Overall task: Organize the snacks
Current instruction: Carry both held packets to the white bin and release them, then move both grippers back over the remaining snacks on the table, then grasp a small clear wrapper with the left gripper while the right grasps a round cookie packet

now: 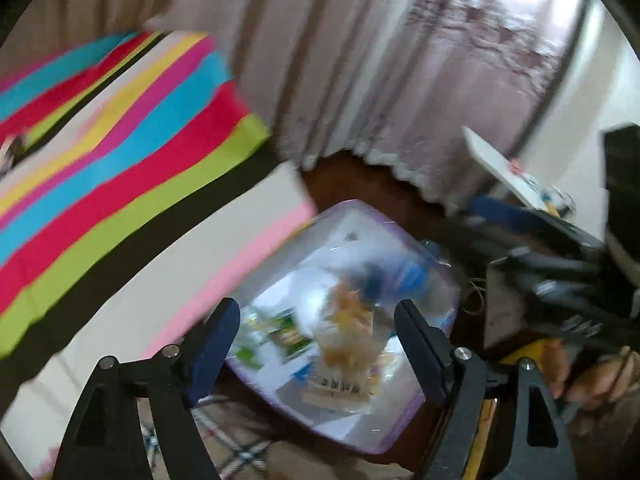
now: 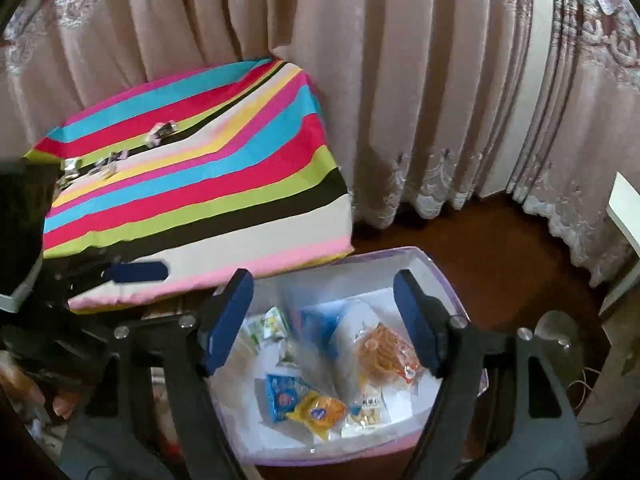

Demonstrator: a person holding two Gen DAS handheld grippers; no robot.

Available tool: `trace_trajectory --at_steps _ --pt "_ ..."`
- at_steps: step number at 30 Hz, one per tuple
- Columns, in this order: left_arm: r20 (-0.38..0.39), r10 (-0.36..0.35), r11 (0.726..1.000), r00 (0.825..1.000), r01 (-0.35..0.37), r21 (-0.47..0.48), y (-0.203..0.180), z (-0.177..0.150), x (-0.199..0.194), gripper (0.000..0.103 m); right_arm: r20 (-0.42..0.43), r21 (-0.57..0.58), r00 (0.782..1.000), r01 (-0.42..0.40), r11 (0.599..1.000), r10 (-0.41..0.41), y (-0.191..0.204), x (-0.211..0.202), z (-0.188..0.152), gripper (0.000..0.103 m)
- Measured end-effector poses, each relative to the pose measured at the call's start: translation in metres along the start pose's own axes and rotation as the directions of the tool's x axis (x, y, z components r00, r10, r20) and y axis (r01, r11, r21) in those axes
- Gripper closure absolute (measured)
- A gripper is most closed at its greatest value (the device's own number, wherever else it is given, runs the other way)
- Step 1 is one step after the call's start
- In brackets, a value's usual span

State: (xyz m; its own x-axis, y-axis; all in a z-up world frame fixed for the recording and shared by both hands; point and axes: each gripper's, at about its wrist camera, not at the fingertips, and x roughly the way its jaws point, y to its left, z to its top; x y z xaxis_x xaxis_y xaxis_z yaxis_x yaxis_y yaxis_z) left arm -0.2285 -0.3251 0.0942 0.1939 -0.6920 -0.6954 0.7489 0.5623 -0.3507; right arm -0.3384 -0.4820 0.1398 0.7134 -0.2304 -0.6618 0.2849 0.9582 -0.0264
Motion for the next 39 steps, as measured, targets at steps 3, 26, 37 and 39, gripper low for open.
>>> trace_trajectory --at_steps 3,26,37,39 --pt "0.038 0.072 0.993 0.997 -0.068 -0.101 0.054 -0.005 -0.015 0.023 0.003 -0.047 1.000 -0.027 0.999 0.027 0.022 0.015 0.013 0.028" --pt "-0.043 0.725 0.540 0.688 -0.606 -0.584 0.430 -0.028 -0.161 0.020 -0.317 -0.229 0.818 -0.557 0.798 0.480 0.406 0.291 0.140 0.024" --pt "-0.042 0.691 0.667 0.722 -0.659 -0.349 0.529 0.023 -0.135 0.020 -0.263 -0.451 0.882 -0.472 0.758 0.392 0.515 0.344 0.159 0.064" --pt "-0.044 0.684 0.693 0.728 -0.668 -0.271 0.540 0.036 -0.123 0.020 -0.234 -0.439 0.890 -0.456 0.774 0.392 0.490 0.338 0.158 0.064"
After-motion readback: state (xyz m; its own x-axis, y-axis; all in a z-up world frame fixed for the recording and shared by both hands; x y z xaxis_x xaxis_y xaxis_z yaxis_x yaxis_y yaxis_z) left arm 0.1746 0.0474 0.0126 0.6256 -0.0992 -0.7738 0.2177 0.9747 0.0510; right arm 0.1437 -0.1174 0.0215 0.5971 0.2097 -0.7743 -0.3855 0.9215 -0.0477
